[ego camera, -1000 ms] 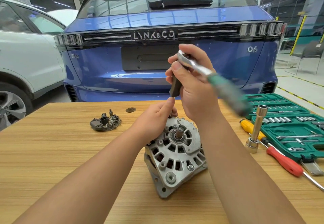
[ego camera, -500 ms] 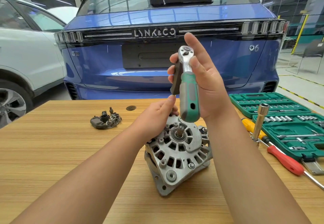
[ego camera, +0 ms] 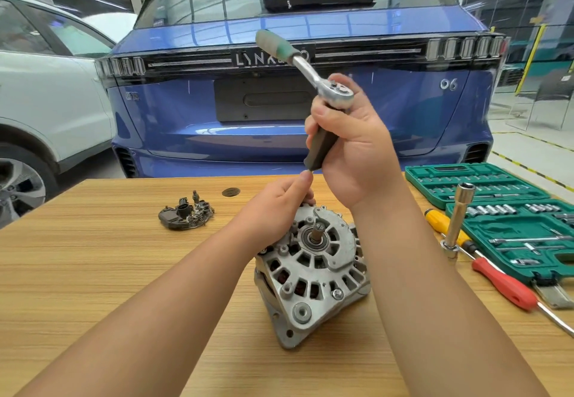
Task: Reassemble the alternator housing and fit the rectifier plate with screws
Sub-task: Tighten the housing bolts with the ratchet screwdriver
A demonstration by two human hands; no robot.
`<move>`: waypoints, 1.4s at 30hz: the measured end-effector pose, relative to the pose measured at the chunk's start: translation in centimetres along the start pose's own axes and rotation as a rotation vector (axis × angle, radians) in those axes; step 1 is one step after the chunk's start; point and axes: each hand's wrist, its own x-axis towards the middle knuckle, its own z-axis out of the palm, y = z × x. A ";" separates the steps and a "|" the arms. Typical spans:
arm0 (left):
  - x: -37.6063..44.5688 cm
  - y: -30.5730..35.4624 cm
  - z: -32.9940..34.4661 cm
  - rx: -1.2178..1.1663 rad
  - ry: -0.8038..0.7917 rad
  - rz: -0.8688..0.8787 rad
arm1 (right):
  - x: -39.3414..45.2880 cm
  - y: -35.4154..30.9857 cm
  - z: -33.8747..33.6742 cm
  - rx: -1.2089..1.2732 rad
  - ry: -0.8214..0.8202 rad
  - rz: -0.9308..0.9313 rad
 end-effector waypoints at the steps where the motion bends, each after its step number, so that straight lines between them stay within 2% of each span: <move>1: 0.0 -0.1 0.0 0.008 -0.001 0.001 | 0.1 -0.1 0.0 -0.005 -0.010 0.019; 7: -0.1 -0.2 0.1 -0.007 0.006 0.008 | 0.0 -0.1 -0.5 0.120 -0.050 0.068; 12: 0.0 -0.2 0.0 0.004 0.007 0.004 | 0.4 0.1 -1.3 0.171 -0.014 0.105; 15: 0.0 -0.2 0.1 -0.003 0.006 0.006 | 0.5 0.3 -1.4 0.213 -0.056 0.073; 19: 0.0 -0.1 0.1 -0.017 0.031 -0.012 | 0.1 1.3 -0.7 -0.100 -0.072 -0.167; 21: -0.1 0.0 0.1 -0.012 0.032 -0.016 | 0.1 1.6 -0.6 -0.168 -0.120 -0.203; 27: -0.1 0.0 0.1 -0.010 0.029 -0.007 | 0.4 0.8 -2.4 0.238 -0.278 0.048; 29: 0.0 -0.2 0.1 -0.017 0.022 -0.006 | 0.5 0.9 -2.9 0.244 -0.325 0.106; 32: 0.0 -0.4 0.1 -0.009 0.024 -0.002 | 0.4 0.9 -2.7 0.133 -0.295 0.123; 34: 0.0 -0.3 0.2 -0.016 0.021 -0.013 | 0.3 0.9 -2.5 0.165 -0.271 0.130; 36: 0.1 -0.2 0.2 -0.022 0.018 -0.017 | 0.2 1.1 -1.5 0.087 -0.153 0.073; 39: -0.2 0.1 0.2 -0.001 0.015 0.004 | 0.3 1.8 0.5 -0.197 0.112 -0.062; 42: -0.3 0.1 0.1 -0.003 0.017 0.012 | 0.3 1.6 0.8 -0.154 0.128 -0.027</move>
